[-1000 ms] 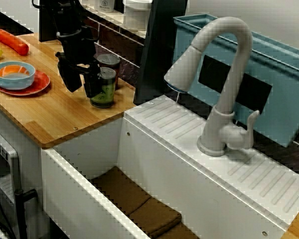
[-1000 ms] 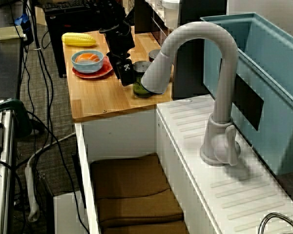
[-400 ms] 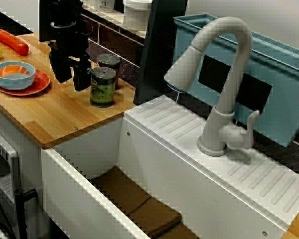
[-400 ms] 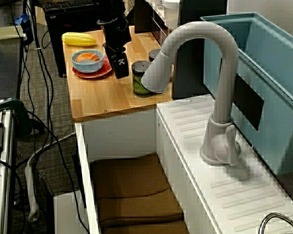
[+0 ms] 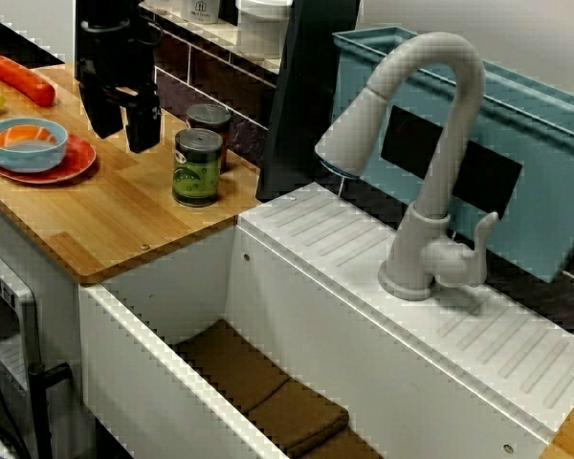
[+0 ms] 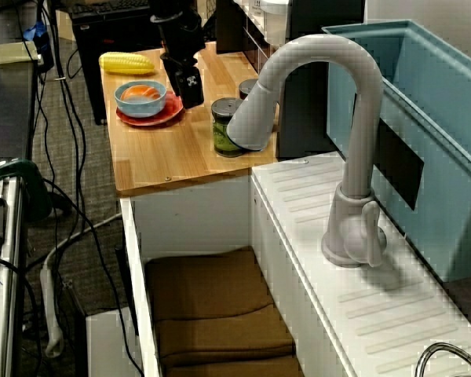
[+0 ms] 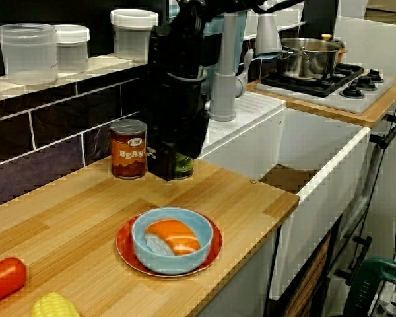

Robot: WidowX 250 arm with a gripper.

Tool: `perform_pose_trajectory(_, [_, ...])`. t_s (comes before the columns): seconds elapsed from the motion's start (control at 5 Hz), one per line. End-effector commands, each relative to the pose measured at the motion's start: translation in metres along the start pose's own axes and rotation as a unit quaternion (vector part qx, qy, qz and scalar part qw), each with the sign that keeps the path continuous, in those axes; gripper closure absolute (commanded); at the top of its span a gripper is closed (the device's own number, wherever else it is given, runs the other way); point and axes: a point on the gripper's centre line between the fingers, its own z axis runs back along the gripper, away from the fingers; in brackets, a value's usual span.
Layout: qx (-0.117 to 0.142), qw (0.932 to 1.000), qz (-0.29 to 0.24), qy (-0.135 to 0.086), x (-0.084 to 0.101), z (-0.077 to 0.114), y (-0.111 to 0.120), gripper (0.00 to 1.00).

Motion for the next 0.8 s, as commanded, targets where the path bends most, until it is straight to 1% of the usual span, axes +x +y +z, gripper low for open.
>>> perform_pose_trajectory(0.0, [0.001,0.9998,0.014,-0.014,0.015,0.015,0.038,0.00])
perform_pose_trajectory(0.2, [0.002,0.9997,0.024,-0.010,0.016,0.012,0.048,0.00])
perform_pose_trajectory(0.6, [0.003,0.9997,0.026,-0.005,0.015,0.012,0.052,0.00])
